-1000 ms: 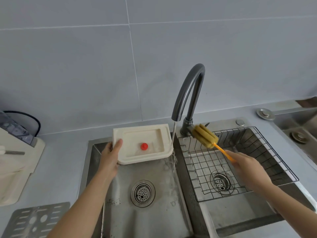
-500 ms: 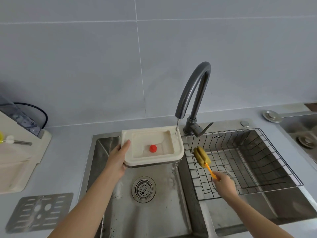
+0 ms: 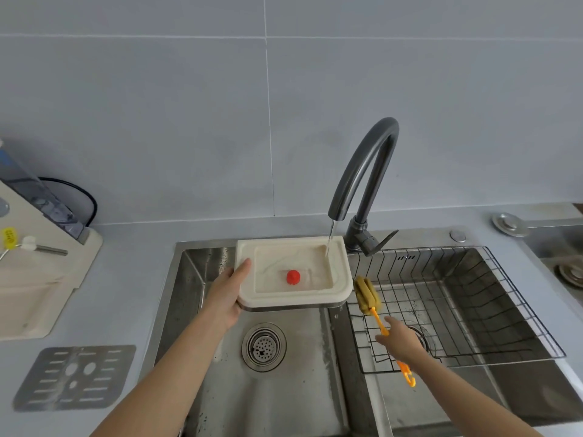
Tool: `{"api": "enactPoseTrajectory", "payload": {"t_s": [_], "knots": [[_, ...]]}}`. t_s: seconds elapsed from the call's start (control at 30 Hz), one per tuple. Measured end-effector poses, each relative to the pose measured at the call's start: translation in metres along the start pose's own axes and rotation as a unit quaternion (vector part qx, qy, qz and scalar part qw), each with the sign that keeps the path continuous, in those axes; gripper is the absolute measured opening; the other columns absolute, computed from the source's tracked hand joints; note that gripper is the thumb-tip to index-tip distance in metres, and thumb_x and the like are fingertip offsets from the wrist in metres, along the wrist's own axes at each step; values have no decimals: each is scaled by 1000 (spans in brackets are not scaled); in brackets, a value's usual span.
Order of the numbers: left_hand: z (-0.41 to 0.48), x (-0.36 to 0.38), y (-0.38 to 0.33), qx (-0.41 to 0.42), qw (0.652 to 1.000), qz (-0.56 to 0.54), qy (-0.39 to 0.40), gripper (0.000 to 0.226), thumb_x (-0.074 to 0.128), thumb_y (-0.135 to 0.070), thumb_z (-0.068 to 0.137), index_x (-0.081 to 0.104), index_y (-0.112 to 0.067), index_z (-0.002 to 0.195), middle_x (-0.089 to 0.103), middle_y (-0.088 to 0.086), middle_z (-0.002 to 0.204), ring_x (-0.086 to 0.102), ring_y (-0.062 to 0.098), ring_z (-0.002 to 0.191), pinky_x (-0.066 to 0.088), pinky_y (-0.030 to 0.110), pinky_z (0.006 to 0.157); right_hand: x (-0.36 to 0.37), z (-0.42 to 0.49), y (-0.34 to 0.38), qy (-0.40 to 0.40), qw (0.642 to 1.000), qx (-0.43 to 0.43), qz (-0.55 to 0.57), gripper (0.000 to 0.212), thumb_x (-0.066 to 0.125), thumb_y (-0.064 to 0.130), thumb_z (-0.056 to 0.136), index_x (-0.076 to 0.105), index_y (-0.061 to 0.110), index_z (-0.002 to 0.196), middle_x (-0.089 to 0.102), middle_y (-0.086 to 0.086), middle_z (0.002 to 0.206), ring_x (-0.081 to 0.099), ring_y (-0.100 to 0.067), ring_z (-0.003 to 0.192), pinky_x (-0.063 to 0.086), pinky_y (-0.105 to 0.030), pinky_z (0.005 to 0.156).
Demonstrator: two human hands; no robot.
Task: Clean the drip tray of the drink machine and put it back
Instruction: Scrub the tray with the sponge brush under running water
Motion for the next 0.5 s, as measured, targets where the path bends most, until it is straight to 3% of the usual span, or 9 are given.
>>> {"api": "enactPoseTrajectory", "payload": {"t_s": [0.07, 0.13, 0.2, 0.33, 0.5], "knots": [[0, 1, 0, -1, 1000, -1, 1, 27, 54, -23, 90, 53, -9, 112, 63, 10, 104, 60, 25, 91, 47, 44, 87, -15, 2, 11, -4, 1000, -11, 15, 62, 53, 19, 92, 22, 6, 143, 54, -20, 129, 63, -26, 96, 52, -32, 76], [0, 2, 0, -4, 1000, 0, 1, 27, 54, -24, 90, 53, -9, 112, 63, 10, 104, 59, 25, 93, 47, 44, 88, -34, 6, 24, -33, 998, -34, 47, 67, 55, 23, 91, 19, 6, 145, 45, -20, 140, 51, -32, 121, 44, -41, 97], [0, 3, 0, -7, 1000, 3, 1, 21, 54, -24, 90, 54, -10, 106, 63, 8, 100, 59, 23, 89, 48, 43, 84, -55, 9, 40, -50, 990, -64, 112, 74, 55, 30, 90, 13, 8, 146, 31, -18, 150, 34, -32, 135, 33, -46, 108], [0, 3, 0, -9, 1000, 5, -2, 16, 54, -24, 89, 55, -12, 99, 63, 8, 98, 60, 23, 87, 49, 42, 78, -90, 14, 71, -35, 956, -59, 286, 74, 44, 41, 93, 2, 15, 148, 16, -13, 156, 20, -31, 142, 21, -48, 113], [-2, 4, -1, -3, 1000, -4, -6, 20, 53, -23, 90, 53, -11, 106, 63, 7, 95, 59, 22, 85, 50, 38, 72, -102, 22, 92, 40, 879, -60, 471, 69, 28, 50, 95, 8, 9, 147, 8, -12, 157, 10, -26, 145, 11, -42, 118]]}}
Point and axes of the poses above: each hand's wrist, its own z-axis towards the middle knuckle, its own x-axis out of the palm, y = z × x, the point moved 3 cm from there along z, towards the middle knuckle
